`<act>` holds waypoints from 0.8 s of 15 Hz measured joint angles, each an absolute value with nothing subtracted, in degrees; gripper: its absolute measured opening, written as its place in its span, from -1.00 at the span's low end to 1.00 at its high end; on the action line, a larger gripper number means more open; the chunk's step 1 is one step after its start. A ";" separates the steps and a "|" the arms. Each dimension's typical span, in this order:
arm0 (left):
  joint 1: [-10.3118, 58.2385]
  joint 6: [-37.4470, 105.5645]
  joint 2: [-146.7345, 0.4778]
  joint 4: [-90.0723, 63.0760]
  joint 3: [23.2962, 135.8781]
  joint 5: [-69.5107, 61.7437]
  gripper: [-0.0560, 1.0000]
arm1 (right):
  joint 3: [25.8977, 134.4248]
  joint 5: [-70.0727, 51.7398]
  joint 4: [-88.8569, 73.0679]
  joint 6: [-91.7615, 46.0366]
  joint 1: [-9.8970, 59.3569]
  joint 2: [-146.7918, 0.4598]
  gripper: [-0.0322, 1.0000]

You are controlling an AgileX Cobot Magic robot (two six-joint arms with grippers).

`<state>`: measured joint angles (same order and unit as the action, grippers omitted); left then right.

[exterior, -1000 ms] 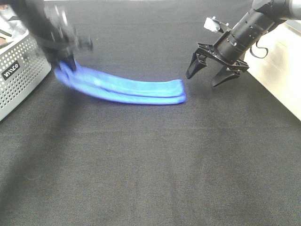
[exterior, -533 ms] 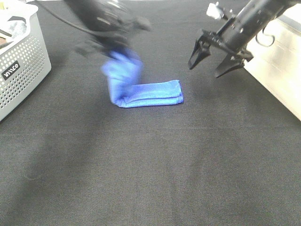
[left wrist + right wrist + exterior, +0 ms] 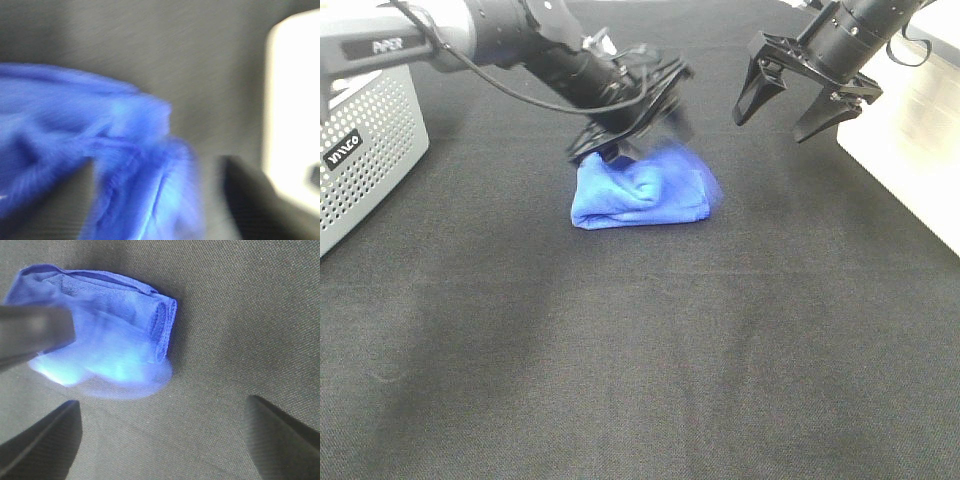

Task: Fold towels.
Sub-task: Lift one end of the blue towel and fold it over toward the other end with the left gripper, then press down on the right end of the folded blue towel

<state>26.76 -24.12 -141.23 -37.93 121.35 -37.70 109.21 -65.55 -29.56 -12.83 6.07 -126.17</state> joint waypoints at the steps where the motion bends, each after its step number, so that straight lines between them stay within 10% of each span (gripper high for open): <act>1: 26.53 -24.06 -141.06 -38.79 121.35 -35.98 0.57 | 109.21 -65.55 -29.56 -12.83 6.07 -125.71 0.65; 12: 10.66 -10.83 -134.59 -37.24 121.35 -39.82 0.57 | 106.63 -61.88 -59.47 -23.66 15.36 -128.69 0.65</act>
<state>10.66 -10.83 -134.59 -37.24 121.35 -39.82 106.63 -61.88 -59.47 -23.66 15.36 -128.69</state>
